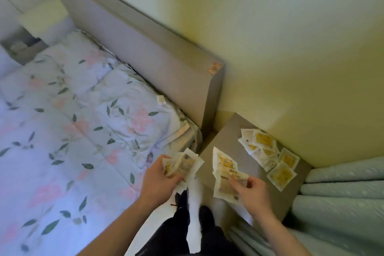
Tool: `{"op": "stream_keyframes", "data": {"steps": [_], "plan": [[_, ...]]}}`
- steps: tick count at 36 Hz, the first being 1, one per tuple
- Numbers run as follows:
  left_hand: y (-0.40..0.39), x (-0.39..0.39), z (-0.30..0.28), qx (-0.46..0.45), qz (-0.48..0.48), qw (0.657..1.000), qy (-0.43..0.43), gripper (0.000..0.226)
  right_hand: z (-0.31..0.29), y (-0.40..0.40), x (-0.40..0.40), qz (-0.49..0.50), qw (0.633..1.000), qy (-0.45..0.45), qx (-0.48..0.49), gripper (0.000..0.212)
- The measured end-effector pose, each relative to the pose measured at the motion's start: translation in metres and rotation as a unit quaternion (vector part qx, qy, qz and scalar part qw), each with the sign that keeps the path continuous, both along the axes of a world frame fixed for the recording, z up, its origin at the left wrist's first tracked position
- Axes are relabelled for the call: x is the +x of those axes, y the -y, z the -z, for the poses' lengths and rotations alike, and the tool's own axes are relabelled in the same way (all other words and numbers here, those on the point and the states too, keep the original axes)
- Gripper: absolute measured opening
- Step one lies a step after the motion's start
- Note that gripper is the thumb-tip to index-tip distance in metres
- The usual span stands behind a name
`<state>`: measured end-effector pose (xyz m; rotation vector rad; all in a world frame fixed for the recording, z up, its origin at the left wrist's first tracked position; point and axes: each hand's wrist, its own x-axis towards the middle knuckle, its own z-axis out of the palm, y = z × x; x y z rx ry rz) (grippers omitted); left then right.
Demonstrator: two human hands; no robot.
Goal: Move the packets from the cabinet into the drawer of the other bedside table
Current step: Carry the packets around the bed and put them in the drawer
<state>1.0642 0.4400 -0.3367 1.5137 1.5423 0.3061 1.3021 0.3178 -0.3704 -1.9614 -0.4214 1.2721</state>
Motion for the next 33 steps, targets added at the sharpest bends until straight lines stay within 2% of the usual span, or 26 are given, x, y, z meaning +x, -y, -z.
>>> {"op": "stream_keyframes", "data": {"steps": [2,6,13,16,26,33], "plan": [[0.013,-0.017,-0.016,0.004,-0.049,0.999,0.02,0.029,-0.011,-0.005,-0.007,-0.041,0.999,-0.012,0.019,0.013],[0.042,-0.056,-0.043,0.03,-0.15,0.987,0.041,0.029,-0.046,-0.016,-0.037,-0.099,0.992,-0.015,0.075,0.008],[0.098,-0.147,-0.075,0.06,-0.302,0.95,0.058,0.034,-0.084,-0.031,-0.12,-0.249,0.959,-0.014,0.134,0.006],[0.132,-0.198,-0.086,0.077,-0.36,0.928,0.058,0.038,-0.086,-0.033,-0.172,-0.316,0.936,0.026,0.154,0.007],[0.28,-0.385,-0.127,0.136,-0.521,0.841,0.049,0.036,-0.116,-0.005,-0.385,-0.476,0.836,0.062,0.266,0.006],[0.37,-0.499,-0.134,0.161,-0.601,0.781,0.058,0.03,-0.133,0.036,-0.526,-0.525,0.799,0.016,0.293,0.004]]}}
